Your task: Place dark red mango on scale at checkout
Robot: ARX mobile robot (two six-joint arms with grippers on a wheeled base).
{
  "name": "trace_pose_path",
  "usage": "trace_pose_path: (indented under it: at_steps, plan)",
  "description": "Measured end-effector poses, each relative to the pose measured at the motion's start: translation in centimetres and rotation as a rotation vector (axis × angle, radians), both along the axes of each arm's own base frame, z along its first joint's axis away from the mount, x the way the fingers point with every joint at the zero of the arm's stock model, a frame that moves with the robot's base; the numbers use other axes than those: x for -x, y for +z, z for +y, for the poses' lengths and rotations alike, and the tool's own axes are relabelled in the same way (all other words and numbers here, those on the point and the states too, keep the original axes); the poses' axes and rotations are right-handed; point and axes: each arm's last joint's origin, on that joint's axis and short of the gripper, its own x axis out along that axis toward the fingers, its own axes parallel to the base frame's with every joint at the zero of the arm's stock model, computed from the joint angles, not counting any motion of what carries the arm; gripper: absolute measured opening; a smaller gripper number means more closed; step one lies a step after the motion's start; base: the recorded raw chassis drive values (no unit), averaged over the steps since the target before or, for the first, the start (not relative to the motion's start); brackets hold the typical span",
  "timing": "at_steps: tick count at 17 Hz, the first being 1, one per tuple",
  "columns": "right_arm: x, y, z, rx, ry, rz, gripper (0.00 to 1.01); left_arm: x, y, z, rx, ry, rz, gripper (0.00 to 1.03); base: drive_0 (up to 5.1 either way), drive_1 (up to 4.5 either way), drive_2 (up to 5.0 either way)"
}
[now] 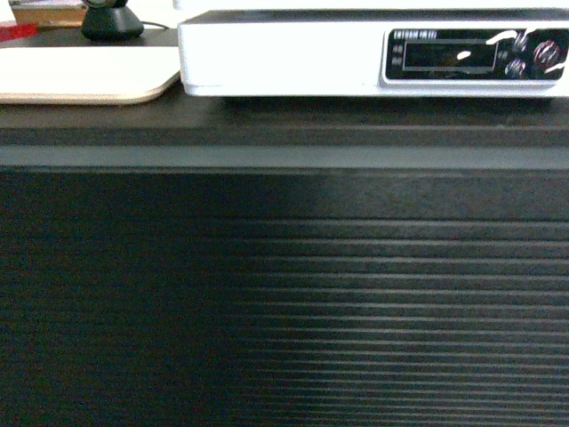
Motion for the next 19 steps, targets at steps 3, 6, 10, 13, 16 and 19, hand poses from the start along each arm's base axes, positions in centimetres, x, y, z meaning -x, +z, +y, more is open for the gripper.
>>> trace_pose_path:
  at_steps: [3,6,10,13,16,19]
  plan:
    - [0.0,0.01,0.0,0.0,-0.001,-0.001,0.98,0.0,0.0,0.0,0.0,0.0,0.0,0.98,0.0,0.0,0.0]
    - [0.0,0.0,0.0,0.0,0.0,0.0,0.98,0.0,0.0,0.0,0.0,0.0,0.0,0.98,0.0,0.0,0.0]
    - [0.0,0.01,0.0,-0.001,-0.001,-0.002,0.98,0.0,0.0,0.0,0.0,0.0,0.0,0.98,0.0,0.0,0.0]
    - [0.0,0.01,0.0,0.0,0.0,-0.001,0.98,0.0,-0.01,0.0,0.0,0.0,0.001,0.98,0.0,0.0,0.0]
    - [0.0,-0.04,0.0,-0.001,0.0,0.004,0.98,0.0,-0.04,0.0,0.0,0.0,0.004,0.98,0.0,0.0,0.0]
    - [0.0,-0.01,0.0,-0.001,-0.001,0.002,0.98,0.0,-0.03,0.0,0.0,0.0,0.003,0.98,0.0,0.0,0.0]
